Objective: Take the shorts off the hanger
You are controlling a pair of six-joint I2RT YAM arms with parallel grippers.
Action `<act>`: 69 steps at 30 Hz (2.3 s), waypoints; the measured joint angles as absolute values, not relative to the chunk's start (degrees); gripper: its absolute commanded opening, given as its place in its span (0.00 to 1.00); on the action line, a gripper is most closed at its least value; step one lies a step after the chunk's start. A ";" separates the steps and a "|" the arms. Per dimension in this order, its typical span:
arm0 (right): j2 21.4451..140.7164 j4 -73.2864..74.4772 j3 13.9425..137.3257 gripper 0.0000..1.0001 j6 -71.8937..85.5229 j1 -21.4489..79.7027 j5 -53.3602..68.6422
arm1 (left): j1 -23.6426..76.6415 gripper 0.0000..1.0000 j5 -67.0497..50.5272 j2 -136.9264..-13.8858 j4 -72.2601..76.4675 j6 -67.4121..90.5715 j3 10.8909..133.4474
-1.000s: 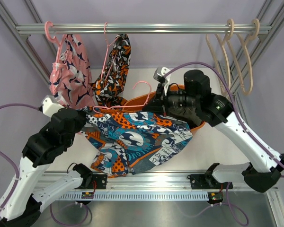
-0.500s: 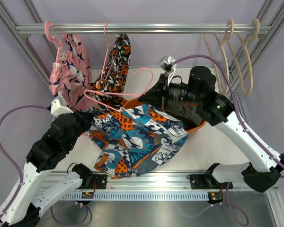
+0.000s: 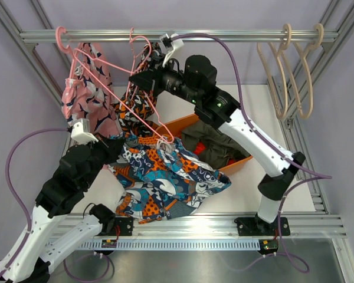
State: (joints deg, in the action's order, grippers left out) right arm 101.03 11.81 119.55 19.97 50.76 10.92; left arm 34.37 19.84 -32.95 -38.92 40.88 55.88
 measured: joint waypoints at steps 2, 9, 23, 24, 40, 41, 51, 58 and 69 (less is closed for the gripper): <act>104.81 11.79 125.95 0.00 19.97 50.78 9.67 | 34.37 0.00 19.68 -32.62 -38.85 40.25 55.88; 109.38 12.21 136.38 0.00 16.62 51.62 8.08 | 34.33 0.00 22.11 -32.86 -40.27 38.52 56.62; 83.15 22.28 105.60 0.00 7.18 42.72 16.71 | 34.30 0.00 30.70 -36.27 -43.99 28.36 62.96; 81.71 22.72 104.79 0.00 7.07 41.15 16.53 | 34.33 0.00 30.65 -35.68 -43.86 28.01 62.72; 88.51 30.37 107.44 0.00 8.88 37.47 -3.99 | 34.30 0.00 29.54 -29.98 -43.13 28.45 59.24; 90.74 30.65 108.84 0.00 9.08 37.36 -5.10 | 34.30 0.00 29.39 -29.95 -43.16 28.53 59.24; 101.71 28.40 121.84 0.00 7.53 36.62 -12.71 | 34.26 0.00 27.79 -28.10 -43.18 30.02 58.35; 101.69 25.10 121.95 0.00 6.07 34.81 -14.37 | 34.26 0.00 27.20 -28.08 -42.68 30.04 57.01; 100.97 29.47 121.43 0.00 7.92 21.04 -12.93 | 34.22 0.00 26.33 -28.23 -41.43 30.00 56.58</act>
